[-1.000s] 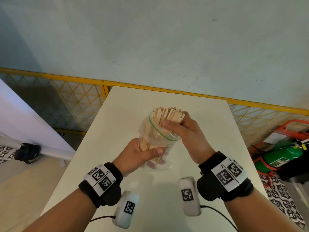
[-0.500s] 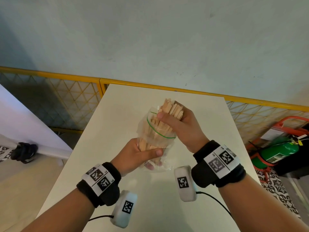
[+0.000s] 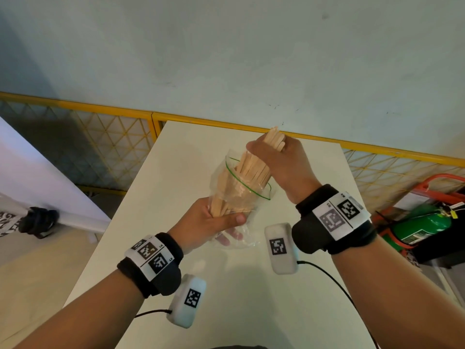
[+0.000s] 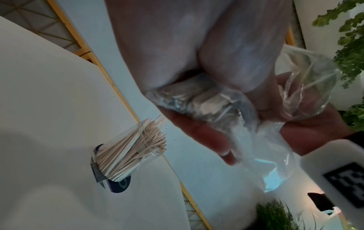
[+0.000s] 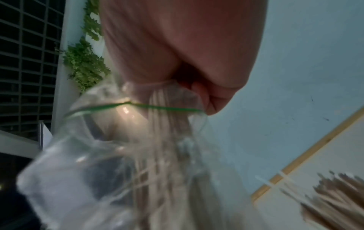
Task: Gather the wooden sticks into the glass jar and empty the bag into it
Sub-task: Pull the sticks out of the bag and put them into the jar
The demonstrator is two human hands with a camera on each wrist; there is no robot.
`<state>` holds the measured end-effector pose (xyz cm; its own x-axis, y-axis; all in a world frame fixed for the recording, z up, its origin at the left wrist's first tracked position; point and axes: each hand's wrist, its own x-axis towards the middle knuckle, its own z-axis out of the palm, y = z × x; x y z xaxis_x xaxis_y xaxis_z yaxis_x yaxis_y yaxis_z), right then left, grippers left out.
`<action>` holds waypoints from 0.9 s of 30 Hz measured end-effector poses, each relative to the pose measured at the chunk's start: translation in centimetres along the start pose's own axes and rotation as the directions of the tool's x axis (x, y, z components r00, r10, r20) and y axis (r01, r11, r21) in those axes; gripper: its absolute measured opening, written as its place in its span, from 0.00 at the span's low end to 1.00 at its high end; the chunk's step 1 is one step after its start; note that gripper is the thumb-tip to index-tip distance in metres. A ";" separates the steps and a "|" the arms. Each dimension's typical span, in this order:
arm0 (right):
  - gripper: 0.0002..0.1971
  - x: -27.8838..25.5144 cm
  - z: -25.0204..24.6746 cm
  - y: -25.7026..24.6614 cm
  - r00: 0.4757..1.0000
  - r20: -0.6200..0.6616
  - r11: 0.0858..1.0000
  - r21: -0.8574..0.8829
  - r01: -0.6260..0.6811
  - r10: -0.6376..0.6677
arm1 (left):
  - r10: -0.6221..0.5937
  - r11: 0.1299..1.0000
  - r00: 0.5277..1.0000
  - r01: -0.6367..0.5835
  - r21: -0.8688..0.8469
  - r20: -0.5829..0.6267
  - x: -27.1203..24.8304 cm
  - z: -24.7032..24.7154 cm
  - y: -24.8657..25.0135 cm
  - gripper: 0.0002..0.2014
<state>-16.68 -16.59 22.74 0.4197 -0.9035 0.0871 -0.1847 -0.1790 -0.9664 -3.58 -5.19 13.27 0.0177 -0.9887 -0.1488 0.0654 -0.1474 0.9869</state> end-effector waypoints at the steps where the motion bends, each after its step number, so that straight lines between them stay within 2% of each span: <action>1: 0.09 -0.1 0.2 0.2 0.999 0.034 0.998 0.041 -0.041 0.039 | -0.001 1.000 1.000 0.001 0.008 -0.005 0.1 -0.1 0.0 0.25; 5: 0.03 -0.4 0.9 0.7 0.970 0.155 0.957 0.195 -0.215 0.186 | -0.008 0.999 0.999 0.009 0.040 -0.041 0.3 -0.3 -0.1 0.21; 6: 0.06 -0.4 1.1 0.8 0.967 0.159 0.953 0.199 -0.230 0.201 | -0.011 0.999 0.998 0.013 0.045 -0.054 0.4 -0.3 -0.2 0.19; 10: 0.15 -0.6 2.3 1.2 0.980 0.119 0.968 0.178 -0.178 0.159 | -0.026 0.999 0.994 0.030 0.030 -0.106 0.5 -0.4 -0.2 0.14; 13: 0.12 -0.3 2.5 1.7 0.976 0.109 0.966 0.161 -0.202 0.186 | -0.039 0.999 0.993 0.042 0.027 -0.113 0.5 -0.6 -0.4 0.14; 16: 0.12 0.2 2.3 2.0 0.966 0.122 0.962 0.126 -0.242 0.228 | -0.040 0.999 0.993 0.043 0.025 -0.113 0.3 -0.7 -0.5 0.19; 20: 0.10 0.7 2.0 1.7 0.974 0.118 0.979 0.041 -0.197 0.191 | -0.056 0.998 0.993 0.058 0.011 -0.108 0.4 -0.9 -1.0 0.20; 24: 0.09 1.8 1.2 1.4 0.985 0.051 0.986 0.025 -0.165 0.164 | -0.058 0.998 0.995 0.059 0.004 -0.083 0.4 -0.9 -1.2 0.20; 27: 0.08 2.6 1.0 1.1 0.989 0.068 0.991 0.022 -0.134 0.132 | -0.059 0.998 0.994 0.058 -0.006 -0.095 0.4 -0.7 -1.1 0.21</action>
<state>-14.88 -18.71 21.69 0.4508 -0.8908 -0.0581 -0.2198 -0.0477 -0.9744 -2.96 -5.45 12.10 0.1087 -0.9713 -0.2116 0.0723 -0.2046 0.9762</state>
